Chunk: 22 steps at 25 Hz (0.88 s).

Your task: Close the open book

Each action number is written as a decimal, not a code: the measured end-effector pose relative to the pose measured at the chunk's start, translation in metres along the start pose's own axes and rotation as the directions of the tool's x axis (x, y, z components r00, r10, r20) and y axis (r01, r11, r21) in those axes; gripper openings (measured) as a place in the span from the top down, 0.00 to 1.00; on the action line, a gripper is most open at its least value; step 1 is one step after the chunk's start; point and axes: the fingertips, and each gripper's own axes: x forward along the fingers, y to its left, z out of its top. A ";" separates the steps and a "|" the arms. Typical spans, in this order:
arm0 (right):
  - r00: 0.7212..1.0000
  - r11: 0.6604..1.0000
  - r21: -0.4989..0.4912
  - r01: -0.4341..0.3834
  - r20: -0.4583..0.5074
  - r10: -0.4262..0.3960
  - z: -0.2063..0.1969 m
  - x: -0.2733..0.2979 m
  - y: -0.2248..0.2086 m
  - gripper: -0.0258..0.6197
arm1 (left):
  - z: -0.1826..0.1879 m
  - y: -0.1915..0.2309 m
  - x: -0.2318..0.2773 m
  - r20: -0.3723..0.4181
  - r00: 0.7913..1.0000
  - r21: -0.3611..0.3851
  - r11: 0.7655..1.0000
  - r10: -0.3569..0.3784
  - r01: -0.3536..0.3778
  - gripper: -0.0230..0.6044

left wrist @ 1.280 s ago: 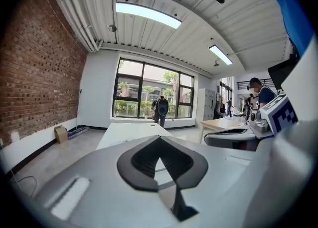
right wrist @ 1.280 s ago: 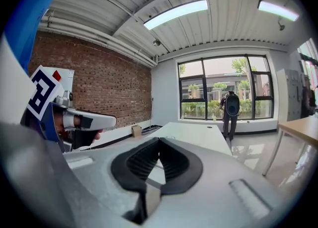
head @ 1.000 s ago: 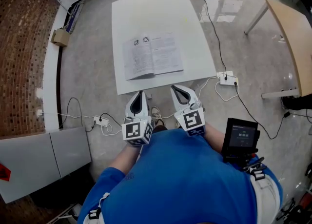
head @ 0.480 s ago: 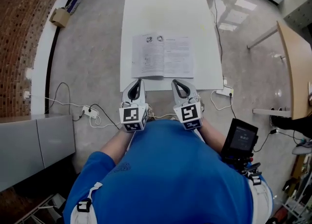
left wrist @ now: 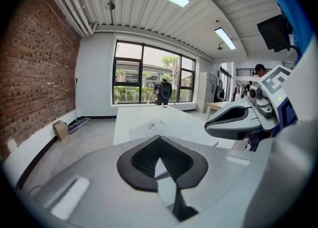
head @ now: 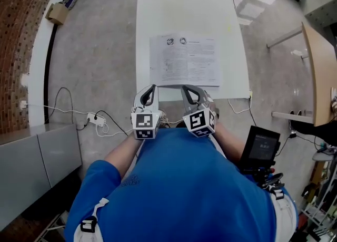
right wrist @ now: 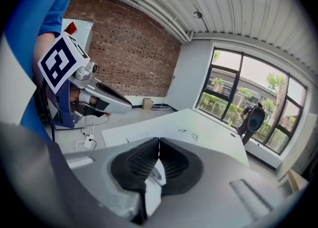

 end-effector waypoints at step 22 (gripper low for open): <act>0.967 0.867 -0.483 -0.122 -0.253 -0.005 -0.042 0.096 0.068 0.71 | -0.080 0.039 0.025 -0.142 0.987 -0.065 0.996 -0.075 0.066 0.96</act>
